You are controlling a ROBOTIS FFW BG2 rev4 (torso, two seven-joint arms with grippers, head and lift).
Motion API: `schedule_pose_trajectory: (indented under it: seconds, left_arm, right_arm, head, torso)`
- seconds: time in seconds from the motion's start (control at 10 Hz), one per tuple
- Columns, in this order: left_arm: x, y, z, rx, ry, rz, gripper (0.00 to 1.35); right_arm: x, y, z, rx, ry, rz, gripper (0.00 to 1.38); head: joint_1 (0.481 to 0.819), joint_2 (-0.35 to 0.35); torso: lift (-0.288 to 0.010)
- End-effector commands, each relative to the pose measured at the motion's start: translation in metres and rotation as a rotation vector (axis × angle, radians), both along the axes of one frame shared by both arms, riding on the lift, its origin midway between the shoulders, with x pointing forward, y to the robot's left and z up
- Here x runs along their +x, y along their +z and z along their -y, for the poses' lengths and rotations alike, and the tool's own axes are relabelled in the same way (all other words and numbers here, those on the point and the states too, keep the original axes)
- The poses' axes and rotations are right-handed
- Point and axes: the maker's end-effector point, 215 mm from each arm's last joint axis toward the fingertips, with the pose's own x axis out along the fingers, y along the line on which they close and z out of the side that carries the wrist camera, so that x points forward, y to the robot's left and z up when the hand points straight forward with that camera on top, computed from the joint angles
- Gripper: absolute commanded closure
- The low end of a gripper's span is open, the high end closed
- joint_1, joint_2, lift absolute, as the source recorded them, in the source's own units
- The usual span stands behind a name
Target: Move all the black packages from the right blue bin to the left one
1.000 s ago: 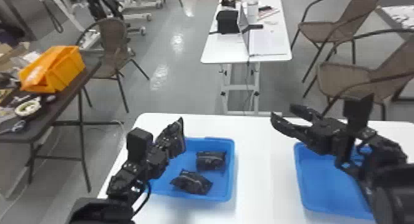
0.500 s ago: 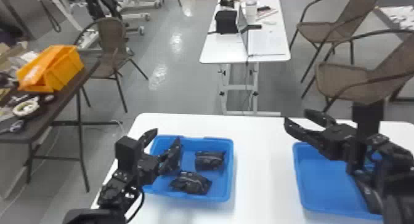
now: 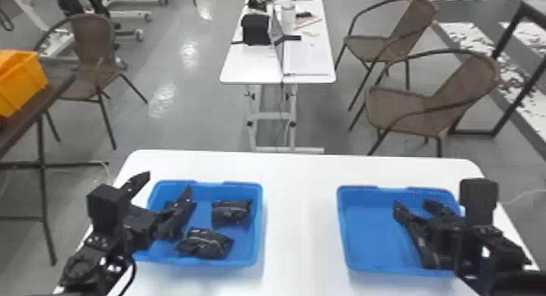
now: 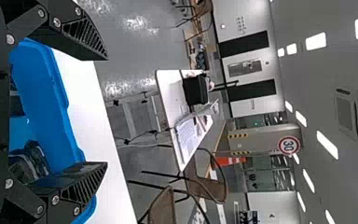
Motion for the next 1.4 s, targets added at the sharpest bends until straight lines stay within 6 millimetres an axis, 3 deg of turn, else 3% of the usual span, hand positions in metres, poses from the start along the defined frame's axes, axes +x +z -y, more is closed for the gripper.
schedule_pose_trajectory:
  seconds: [0.0,0.4,1.0,1.2,1.3]
  left_arm:
    - [0.0,0.0,0.001,-0.007,0.0,0.001,0.24]
    - [-0.001,0.001,0.002,-0.021,0.0,0.005,0.25]
    - [-0.002,0.001,0.001,-0.031,0.002,0.005,0.25]
    - [-0.002,0.0,0.001,-0.033,0.003,0.003,0.25]
    - [-0.002,-0.001,0.0,-0.036,0.005,0.001,0.25]
  right_arm:
    - [-0.014,-0.032,0.025,-0.048,-0.036,-0.09,0.5]
    - [-0.045,-0.094,0.064,-0.093,-0.123,-0.232,0.5]
    - [-0.051,-0.116,0.089,-0.131,-0.179,-0.311,0.52]
    - [-0.055,-0.126,0.085,-0.073,-0.194,-0.33,0.88]
    - [-0.055,-0.125,0.084,-0.064,-0.194,-0.325,0.9]
  head:
    - [0.695,-0.01]
    - [0.695,-0.071]
    - [0.695,-0.117]
    - [0.695,-0.118]
    - [0.695,-0.116]
  torso:
    - [0.0]
    - [0.0]
    - [0.0]
    - [0.0]
    - [0.0]
